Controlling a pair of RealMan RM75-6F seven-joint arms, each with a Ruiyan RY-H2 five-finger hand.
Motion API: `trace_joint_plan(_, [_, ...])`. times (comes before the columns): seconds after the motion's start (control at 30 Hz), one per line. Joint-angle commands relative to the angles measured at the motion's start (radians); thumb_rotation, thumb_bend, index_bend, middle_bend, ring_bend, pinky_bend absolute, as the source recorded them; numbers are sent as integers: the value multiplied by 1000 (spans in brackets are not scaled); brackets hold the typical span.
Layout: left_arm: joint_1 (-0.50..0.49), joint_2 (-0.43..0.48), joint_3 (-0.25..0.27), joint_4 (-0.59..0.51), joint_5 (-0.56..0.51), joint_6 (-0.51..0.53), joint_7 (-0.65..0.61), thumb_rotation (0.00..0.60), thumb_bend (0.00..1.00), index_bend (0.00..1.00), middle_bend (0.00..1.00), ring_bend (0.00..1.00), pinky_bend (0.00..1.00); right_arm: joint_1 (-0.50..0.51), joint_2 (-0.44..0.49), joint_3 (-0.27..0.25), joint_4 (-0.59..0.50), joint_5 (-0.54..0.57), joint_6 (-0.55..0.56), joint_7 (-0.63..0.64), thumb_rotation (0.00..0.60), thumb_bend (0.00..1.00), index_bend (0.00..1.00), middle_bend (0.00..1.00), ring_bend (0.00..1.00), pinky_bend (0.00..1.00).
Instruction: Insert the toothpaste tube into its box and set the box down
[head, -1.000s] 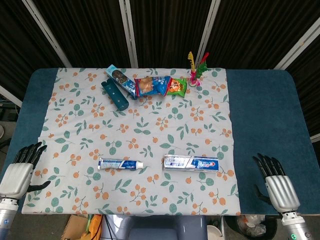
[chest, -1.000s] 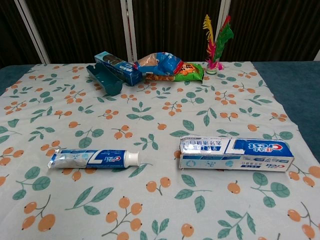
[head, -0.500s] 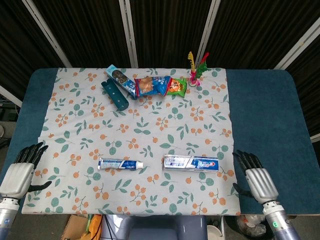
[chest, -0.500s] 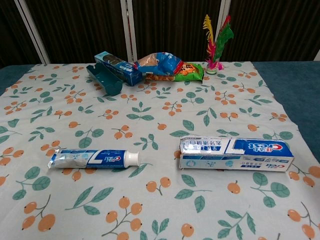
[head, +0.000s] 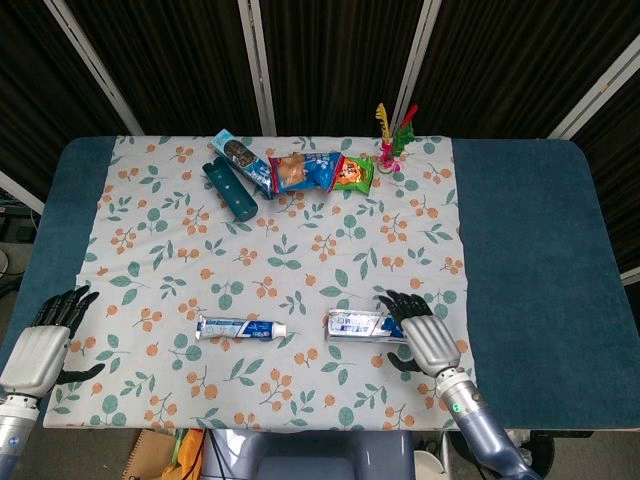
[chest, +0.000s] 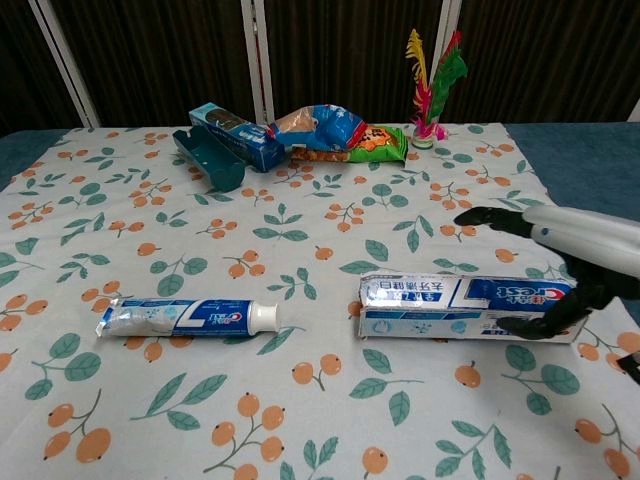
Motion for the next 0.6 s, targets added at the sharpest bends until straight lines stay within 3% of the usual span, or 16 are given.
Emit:
trace_joint_plan(0.03, [-3, 2, 1, -1, 0, -5, -4, 600, 0, 0, 0, 0, 0, 51, -74, 23, 38, 83, 1, -78, 600, 309, 0, 35, 0, 0])
trace_joint_plan(0.37, [-7, 7, 4, -6, 1, -15, -15, 600, 0, 0, 0, 0, 0, 104, -173, 25, 93, 179, 32, -150, 600, 309, 5, 86, 33, 11])
trace_joint_plan(0.6, [-8, 9, 6, -8, -2, -20, -19, 600, 0, 0, 0, 0, 0, 125, -221, 28, 144, 194, 65, -170, 600, 309, 172, 261, 199, 101])
